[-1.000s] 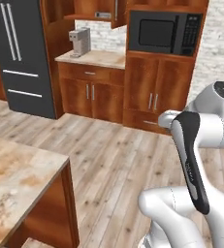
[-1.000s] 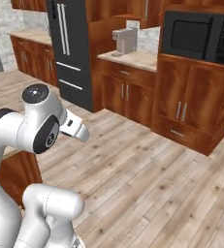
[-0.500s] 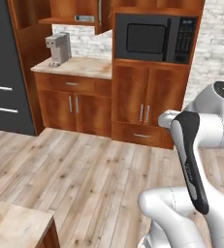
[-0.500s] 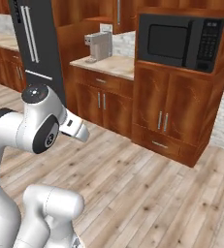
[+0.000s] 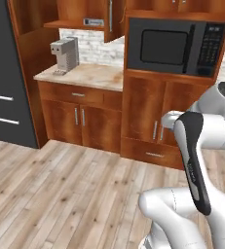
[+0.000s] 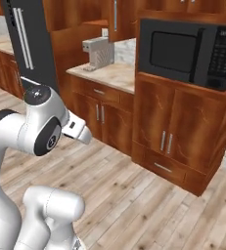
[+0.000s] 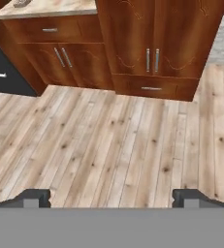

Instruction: Retrieve the tupperware and aluminum foil from the cabinet and place them on the dining counter near the plate with tomato and lemon wedge to prepare for storing leftovers.

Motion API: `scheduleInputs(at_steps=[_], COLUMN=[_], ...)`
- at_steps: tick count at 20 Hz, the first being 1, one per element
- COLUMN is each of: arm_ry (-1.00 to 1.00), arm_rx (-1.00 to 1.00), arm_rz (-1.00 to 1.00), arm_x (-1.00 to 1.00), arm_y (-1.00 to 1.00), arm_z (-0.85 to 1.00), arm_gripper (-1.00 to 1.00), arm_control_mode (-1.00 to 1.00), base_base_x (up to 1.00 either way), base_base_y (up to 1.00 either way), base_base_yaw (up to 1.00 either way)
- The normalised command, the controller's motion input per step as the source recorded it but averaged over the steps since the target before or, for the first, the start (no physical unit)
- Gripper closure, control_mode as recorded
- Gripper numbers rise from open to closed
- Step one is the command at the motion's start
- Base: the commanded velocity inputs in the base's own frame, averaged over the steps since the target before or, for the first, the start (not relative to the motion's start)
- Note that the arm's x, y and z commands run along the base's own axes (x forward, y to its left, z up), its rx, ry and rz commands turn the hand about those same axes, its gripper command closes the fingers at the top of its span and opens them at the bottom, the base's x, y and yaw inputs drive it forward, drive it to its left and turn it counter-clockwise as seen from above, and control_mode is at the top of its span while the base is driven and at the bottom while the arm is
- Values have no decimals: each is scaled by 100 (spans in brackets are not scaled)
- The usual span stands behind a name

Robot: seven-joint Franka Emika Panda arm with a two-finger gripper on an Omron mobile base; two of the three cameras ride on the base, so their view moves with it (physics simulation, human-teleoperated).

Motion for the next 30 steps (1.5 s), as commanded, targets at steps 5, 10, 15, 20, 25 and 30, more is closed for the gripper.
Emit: scheduleInputs(at_steps=[5,10,15,20,25,30], arm_ry=[0,0,0,0,0,0], arm_rx=[0,0,0,0,0,0], arm_rz=[0,0,0,0,0,0], arm_x=[0,0,0,0,0,0], arm_y=[0,0,0,0,0,0], arm_z=[0,0,0,0,0,0], arm_gripper=[-100,-100,-100,-100,-100,-100], arm_control_mode=[100,100,100,100,100,100], base_base_x=[100,100,100,100,100,96], base_base_y=[0,40,96,88,92,97], base_base_yaw=[35,13,-22,-51,-56,-40])
